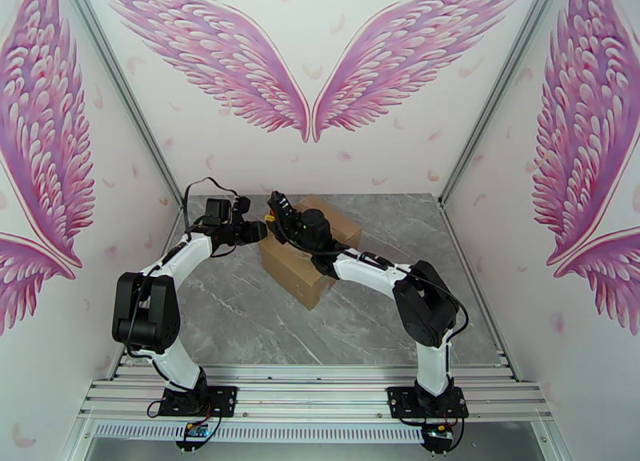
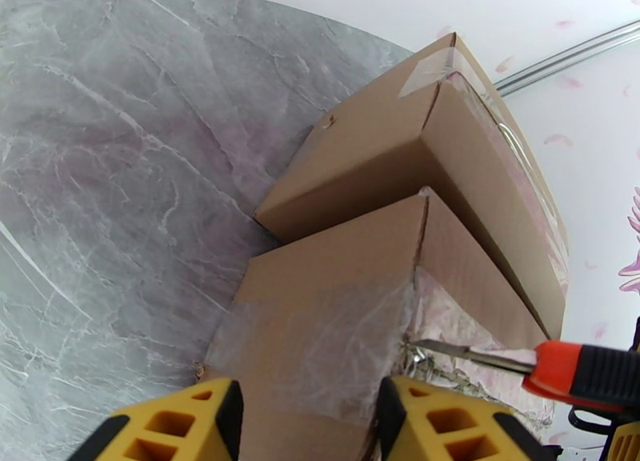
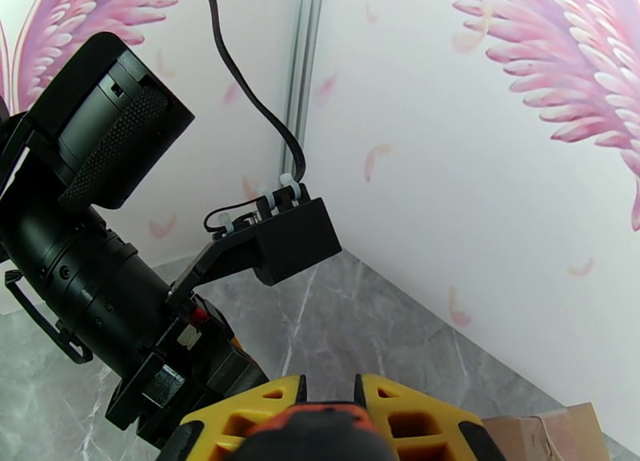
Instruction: Unpack the express box
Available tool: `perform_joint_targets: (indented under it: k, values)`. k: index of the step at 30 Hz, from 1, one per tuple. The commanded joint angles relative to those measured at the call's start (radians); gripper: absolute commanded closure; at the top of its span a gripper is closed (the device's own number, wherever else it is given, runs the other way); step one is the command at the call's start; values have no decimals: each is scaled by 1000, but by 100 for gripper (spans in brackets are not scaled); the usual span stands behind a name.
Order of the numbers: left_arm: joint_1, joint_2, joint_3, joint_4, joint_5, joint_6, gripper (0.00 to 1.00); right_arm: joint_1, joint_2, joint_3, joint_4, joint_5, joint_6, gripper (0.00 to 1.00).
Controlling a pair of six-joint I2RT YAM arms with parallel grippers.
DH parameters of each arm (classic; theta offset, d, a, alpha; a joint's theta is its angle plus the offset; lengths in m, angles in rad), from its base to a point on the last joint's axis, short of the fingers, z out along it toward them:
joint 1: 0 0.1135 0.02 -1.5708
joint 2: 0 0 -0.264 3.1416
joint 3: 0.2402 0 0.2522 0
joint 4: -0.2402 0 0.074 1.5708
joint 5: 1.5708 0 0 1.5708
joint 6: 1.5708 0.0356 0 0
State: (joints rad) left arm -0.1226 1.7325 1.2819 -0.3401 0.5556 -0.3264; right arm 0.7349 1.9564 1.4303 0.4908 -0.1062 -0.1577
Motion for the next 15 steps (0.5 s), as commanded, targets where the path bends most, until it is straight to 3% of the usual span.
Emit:
perform_joint_targets:
  k: [1, 15]
  values:
    - [-14, 29, -40, -71, -48, -2, 51, -9, 17, 21, 22, -14, 6, 100]
    - [-14, 31, -40, -69, -51, -4, 52, -9, 34, 31, -21, -2, 16, 100]
